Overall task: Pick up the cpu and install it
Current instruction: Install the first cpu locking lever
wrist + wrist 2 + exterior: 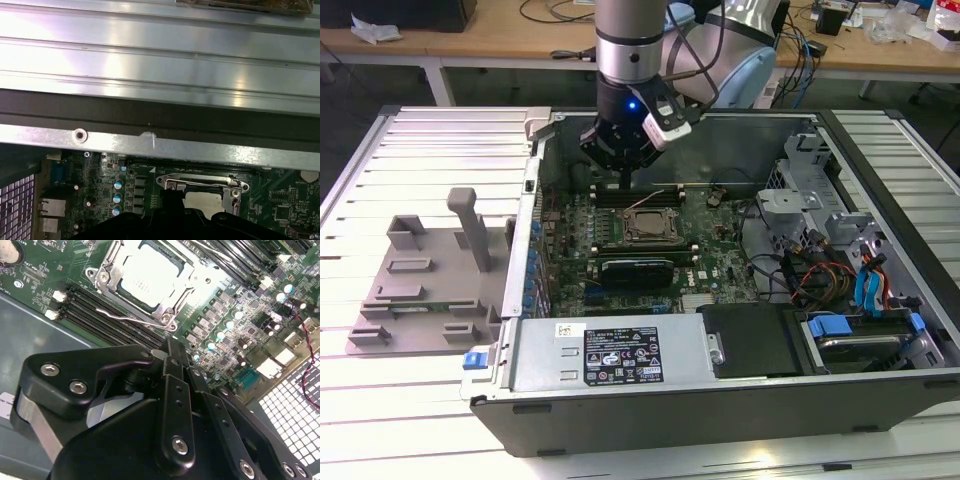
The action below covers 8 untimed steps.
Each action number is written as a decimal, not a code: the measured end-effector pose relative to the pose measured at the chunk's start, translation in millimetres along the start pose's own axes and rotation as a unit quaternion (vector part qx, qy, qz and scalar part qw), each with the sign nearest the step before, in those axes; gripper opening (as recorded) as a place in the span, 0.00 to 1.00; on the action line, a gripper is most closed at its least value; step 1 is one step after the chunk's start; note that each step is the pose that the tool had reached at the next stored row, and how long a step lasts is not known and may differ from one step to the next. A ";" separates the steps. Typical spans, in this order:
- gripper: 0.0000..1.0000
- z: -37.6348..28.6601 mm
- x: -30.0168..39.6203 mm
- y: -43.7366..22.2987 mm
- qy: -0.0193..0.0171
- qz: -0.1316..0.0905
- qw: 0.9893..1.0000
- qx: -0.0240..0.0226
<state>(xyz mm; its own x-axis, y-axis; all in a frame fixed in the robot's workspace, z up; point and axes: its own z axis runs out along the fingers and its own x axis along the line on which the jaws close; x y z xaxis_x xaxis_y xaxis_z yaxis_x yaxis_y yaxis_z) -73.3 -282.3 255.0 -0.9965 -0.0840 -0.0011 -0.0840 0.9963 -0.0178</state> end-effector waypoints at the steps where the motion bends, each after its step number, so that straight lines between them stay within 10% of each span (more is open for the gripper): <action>1: 0.11 0.4 0.0 0.0 0.000 0.000 1.000 0.000; 8: 0.11 9.4 -0.2 0.3 0.000 0.000 1.000 0.000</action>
<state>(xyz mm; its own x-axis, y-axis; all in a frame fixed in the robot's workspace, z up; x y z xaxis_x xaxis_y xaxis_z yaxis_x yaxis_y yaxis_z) -73.1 -282.2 245.6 -0.9965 -0.0840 -0.0011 -0.0839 0.9963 -0.0178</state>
